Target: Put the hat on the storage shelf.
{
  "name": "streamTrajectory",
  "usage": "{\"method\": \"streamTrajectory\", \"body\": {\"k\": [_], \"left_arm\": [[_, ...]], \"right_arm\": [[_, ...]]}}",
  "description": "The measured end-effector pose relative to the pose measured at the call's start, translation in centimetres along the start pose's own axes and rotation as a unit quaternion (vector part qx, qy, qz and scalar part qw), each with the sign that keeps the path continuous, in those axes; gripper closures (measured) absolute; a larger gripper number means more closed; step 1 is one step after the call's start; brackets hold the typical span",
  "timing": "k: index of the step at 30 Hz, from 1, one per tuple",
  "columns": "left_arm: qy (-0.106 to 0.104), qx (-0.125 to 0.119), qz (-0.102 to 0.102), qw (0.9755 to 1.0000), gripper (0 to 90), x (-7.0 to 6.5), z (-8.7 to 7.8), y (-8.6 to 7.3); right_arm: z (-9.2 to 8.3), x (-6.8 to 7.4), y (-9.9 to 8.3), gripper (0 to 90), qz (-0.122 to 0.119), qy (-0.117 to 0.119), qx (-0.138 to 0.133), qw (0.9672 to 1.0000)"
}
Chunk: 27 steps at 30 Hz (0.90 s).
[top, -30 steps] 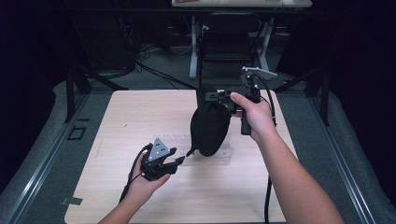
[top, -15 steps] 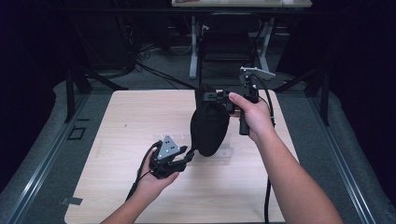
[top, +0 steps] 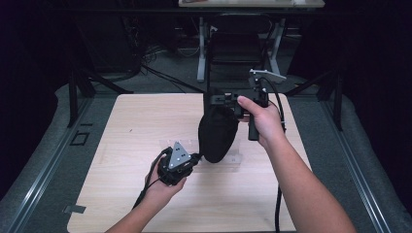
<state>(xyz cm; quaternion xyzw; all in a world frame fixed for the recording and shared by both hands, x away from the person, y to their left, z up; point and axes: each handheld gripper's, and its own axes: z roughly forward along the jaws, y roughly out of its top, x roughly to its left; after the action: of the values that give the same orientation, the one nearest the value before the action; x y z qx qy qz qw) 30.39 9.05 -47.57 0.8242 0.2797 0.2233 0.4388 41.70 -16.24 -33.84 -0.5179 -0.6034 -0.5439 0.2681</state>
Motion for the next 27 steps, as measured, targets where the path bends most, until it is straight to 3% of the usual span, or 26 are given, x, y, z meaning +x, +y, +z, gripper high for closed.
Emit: {"method": "streamTrajectory", "body": {"k": [7, 10, 11, 14, 18, 24, 25, 27], "left_arm": [[0.008, 0.002, 0.013, 0.9999, 83.8, 0.1, -0.1, -0.1], [0.010, -0.001, 0.003, 0.9999, 84.6, 0.4, -0.3, -0.4], [0.012, -0.001, 0.002, 0.9999, 84.9, 0.5, -0.4, -0.5], [0.023, 0.001, 0.005, 0.9997, 85.3, 0.8, -0.5, -0.9], [0.024, 0.015, 0.009, 0.9996, 85.3, 1.0, -0.6, -1.8], [0.029, 0.023, -0.006, 0.9993, 84.9, 1.4, -0.3, -3.2], [0.028, 0.033, -0.039, 0.9983, 84.4, 1.9, 0.0, -4.0], [0.020, 0.025, -0.044, 0.9985, 83.6, 2.3, 0.1, -4.4]], "right_arm": [[-0.6, 0.4, -0.1, 75.3, -0.003, 0.015, -0.007, 0.9999], [-1.2, 0.4, -0.1, 74.2, -0.001, 0.014, -0.017, 0.9998], [-1.7, 0.2, 0.0, 74.1, -0.005, 0.024, -0.007, 0.9997], [-2.4, 0.2, 0.0, 74.4, -0.002, 0.007, -0.013, 0.9999], [-2.7, 0.2, -0.2, 74.4, -0.006, 0.002, -0.028, 0.9996], [-2.8, 0.3, -0.5, 74.2, -0.017, -0.011, -0.023, 0.9995], [-2.8, 0.4, -0.6, 73.9, -0.022, -0.015, -0.023, 0.9994], [-2.9, 0.4, -0.7, 73.8, -0.022, -0.016, -0.023, 0.9994]]}}
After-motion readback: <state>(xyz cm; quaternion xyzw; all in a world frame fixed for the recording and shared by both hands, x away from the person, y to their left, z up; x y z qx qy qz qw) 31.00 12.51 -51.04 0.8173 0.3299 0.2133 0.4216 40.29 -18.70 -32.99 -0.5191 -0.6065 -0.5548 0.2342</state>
